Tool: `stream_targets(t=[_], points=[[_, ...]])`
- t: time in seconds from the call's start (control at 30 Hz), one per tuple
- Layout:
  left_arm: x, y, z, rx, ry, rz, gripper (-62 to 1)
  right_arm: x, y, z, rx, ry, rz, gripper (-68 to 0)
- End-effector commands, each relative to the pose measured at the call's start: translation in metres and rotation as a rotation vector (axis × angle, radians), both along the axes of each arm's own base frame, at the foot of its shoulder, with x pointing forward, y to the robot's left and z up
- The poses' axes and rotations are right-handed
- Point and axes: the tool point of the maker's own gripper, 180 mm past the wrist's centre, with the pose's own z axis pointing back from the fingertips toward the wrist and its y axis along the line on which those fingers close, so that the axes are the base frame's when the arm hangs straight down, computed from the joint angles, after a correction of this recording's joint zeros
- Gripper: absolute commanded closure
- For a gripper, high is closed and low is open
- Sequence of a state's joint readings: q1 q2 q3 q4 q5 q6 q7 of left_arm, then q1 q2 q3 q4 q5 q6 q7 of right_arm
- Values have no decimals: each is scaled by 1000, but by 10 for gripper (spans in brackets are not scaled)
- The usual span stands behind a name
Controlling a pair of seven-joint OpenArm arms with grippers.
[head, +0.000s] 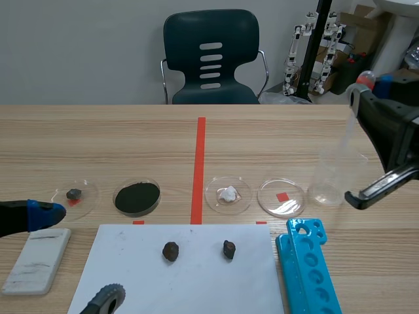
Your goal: Put the dropper in the beaker
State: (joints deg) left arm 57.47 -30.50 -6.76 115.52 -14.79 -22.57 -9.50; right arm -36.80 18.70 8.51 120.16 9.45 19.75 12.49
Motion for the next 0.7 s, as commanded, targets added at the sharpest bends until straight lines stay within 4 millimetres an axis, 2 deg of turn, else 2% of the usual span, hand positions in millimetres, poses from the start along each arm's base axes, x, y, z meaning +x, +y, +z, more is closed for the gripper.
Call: stream_targets(t=[0.0, 0.3, 0.67], points=[[0, -3, 6, -29, -8, 5, -623, 9, -8, 10, 0, -48, -22, -11], [0, -3, 6, -29, -8, 5, -623, 45, -39, 18, 61, -82, -107, -11], [0, -3, 6, -28, -7, 5, -623, 78, -60, 3, 140, -26, -142, -11]])
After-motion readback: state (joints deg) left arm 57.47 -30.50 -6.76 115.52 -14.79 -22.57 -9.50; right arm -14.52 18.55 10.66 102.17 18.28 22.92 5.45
